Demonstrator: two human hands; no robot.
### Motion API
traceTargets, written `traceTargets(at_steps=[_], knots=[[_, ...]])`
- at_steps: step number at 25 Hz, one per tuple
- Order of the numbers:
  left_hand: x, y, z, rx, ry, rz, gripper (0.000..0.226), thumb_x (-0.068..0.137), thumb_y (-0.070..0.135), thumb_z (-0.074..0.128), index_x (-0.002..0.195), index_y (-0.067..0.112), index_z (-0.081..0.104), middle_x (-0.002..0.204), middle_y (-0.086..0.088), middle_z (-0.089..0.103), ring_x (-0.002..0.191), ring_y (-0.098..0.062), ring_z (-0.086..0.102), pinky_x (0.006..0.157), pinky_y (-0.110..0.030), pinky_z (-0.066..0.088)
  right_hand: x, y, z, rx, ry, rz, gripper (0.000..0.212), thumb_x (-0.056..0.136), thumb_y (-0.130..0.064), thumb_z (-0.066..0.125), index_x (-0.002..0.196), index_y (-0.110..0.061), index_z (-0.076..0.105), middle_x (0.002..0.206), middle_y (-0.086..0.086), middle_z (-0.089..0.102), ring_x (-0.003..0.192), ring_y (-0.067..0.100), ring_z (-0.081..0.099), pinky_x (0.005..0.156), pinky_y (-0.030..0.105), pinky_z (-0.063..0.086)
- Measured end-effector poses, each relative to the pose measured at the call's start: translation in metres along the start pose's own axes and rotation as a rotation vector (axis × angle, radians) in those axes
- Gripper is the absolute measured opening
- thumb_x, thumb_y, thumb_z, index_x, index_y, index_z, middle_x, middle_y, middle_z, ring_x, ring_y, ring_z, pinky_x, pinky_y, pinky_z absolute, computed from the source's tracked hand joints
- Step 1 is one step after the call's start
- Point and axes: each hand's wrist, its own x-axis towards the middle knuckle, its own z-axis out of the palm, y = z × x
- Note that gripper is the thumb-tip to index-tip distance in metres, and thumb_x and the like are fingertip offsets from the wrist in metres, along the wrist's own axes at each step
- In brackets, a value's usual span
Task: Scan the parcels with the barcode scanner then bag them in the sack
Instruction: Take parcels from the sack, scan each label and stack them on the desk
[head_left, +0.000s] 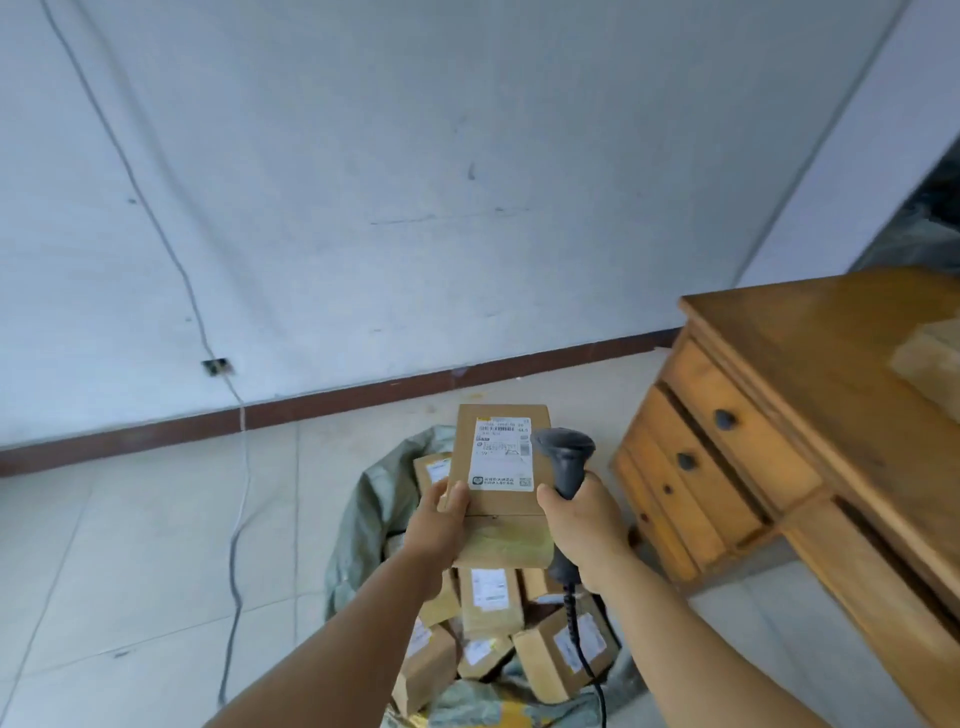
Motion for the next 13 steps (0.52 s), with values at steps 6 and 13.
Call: traceTargets(at_steps=[6, 13], knots=[[0.084, -0.054, -0.075, -0.031, 0.102, -0.151, 0.04, 0.097, 0.045, 0.045, 0.134, 0.031, 0.045, 0.117, -0.002, 0.061, 0.102, -0.024, 0.061, 0.073, -0.034, 0.053, 0.061, 0.009, 0.123, -0.07, -0.16, 0.067, 0.016, 0.092, -0.024, 0.054, 0.093, -0.009, 0.05, 0.064, 0.0, 0.047, 0.055, 0.015, 0.045, 0.05, 0.026, 0.032], [0.205, -0.133, -0.093, -0.089, 0.202, -0.346, 0.038, 0.096, 0.046, 0.045, 0.13, 0.029, 0.044, 0.105, 0.001, 0.056, 0.094, -0.023, 0.058, 0.073, -0.036, 0.05, 0.174, 0.071, 0.239, -0.22, -0.362, 0.067, 0.016, 0.093, -0.025, 0.053, 0.098, -0.01, 0.05, 0.07, 0.001, 0.049, 0.058, 0.014, 0.046, 0.05, 0.023, 0.035]])
